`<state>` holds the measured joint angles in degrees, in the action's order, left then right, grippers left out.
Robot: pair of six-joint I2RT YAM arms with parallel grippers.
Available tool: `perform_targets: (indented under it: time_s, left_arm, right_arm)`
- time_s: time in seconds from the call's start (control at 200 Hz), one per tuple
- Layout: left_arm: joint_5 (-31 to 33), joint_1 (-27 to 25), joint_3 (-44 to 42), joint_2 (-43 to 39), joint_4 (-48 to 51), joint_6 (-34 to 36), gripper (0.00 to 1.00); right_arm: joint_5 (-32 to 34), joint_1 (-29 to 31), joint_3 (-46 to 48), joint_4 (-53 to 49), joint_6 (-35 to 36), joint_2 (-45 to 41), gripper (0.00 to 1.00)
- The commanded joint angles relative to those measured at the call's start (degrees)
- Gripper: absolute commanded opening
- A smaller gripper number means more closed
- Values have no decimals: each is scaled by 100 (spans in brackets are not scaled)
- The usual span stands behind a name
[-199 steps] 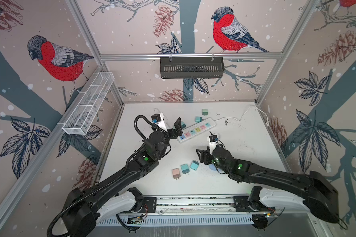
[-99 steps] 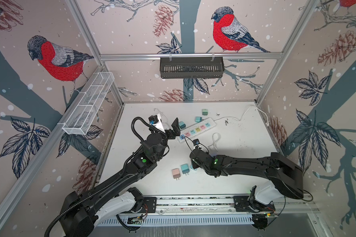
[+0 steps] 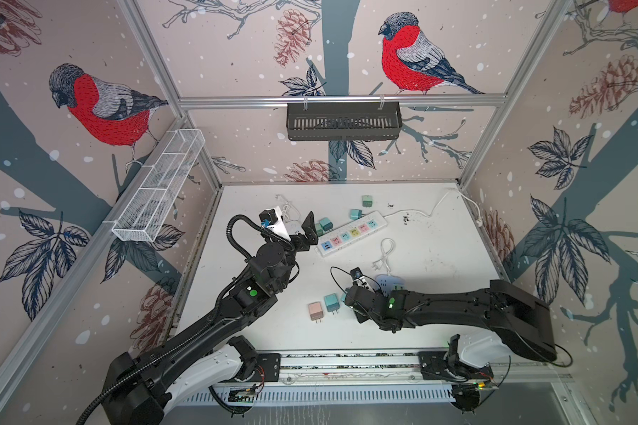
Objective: Insert the plug
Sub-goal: 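Reach the right gripper down to the teal plug beside the pink plug, then close the right gripper on the teal plug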
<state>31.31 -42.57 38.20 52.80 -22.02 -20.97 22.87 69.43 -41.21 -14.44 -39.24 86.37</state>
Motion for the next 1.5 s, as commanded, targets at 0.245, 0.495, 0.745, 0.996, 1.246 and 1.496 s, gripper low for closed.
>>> perform_targets:
  time_s: [0.245, 0.495, 0.745, 0.996, 1.246, 1.496]
  left_arm:
    - [122, 20, -29, 12, -247, 67, 98]
    - [127, 24, -32, -27, -244, 101, 98]
    - [108, 29, -41, -107, -209, 102, 98]
    - [155, 29, -109, -249, -215, 132, 98]
    - [139, 38, -120, -298, -204, 137, 98]
    - [138, 38, -146, -353, -215, 135, 98]
  right_arm:
    - [147, 18, -385, -176, 55, 704, 39]
    - [15, 12, -576, 48, 179, 873, 68]
    - [-10, -224, -713, 384, 293, 1196, 76]
    - [-174, -508, -745, 672, 405, 1365, 78]
    - [-340, -692, -688, 890, 492, 1455, 64]
    - [-535, -710, -498, 1129, 496, 1358, 49]
